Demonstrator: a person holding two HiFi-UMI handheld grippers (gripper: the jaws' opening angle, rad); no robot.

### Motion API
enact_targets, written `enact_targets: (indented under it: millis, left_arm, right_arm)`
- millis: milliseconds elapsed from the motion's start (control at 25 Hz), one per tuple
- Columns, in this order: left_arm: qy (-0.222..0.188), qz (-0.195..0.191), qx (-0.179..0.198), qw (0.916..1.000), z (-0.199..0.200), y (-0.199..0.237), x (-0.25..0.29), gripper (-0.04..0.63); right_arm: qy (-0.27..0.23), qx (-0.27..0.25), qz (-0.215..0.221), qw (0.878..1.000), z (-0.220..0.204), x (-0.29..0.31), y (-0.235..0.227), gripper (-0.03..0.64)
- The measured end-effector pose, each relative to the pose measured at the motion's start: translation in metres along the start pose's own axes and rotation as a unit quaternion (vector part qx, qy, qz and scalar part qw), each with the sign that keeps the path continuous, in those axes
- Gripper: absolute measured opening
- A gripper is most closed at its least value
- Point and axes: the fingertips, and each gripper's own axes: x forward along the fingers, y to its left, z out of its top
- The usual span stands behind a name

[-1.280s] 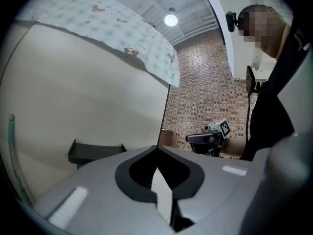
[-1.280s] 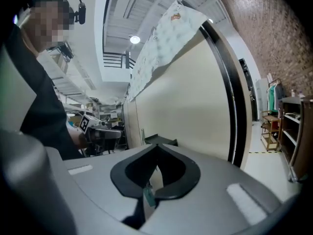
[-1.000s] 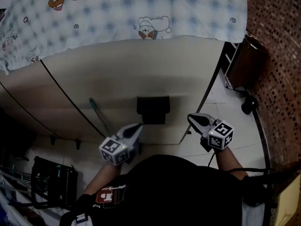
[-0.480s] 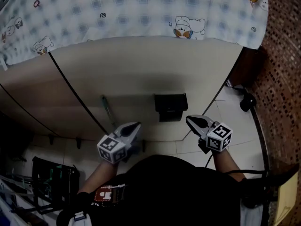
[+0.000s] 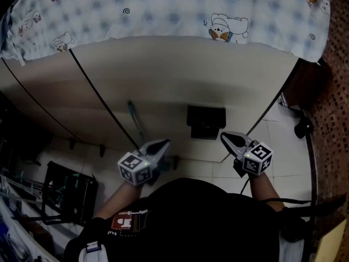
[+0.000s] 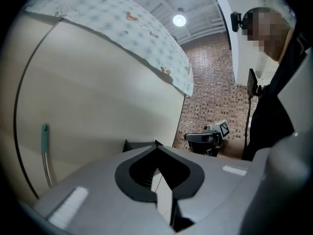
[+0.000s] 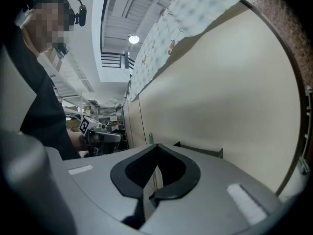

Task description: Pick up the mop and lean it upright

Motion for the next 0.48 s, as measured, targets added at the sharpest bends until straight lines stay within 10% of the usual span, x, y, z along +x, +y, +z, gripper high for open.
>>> enact_targets:
  millis: [480]
  left_arm:
    - [-0.01, -0.032, 0.017, 0.9993, 0.013, 0.071, -0.048, 0.002]
  right_arm:
    - [0.004, -0.012, -0.026, 1.0, 0.002, 0.076, 0.038, 0.014]
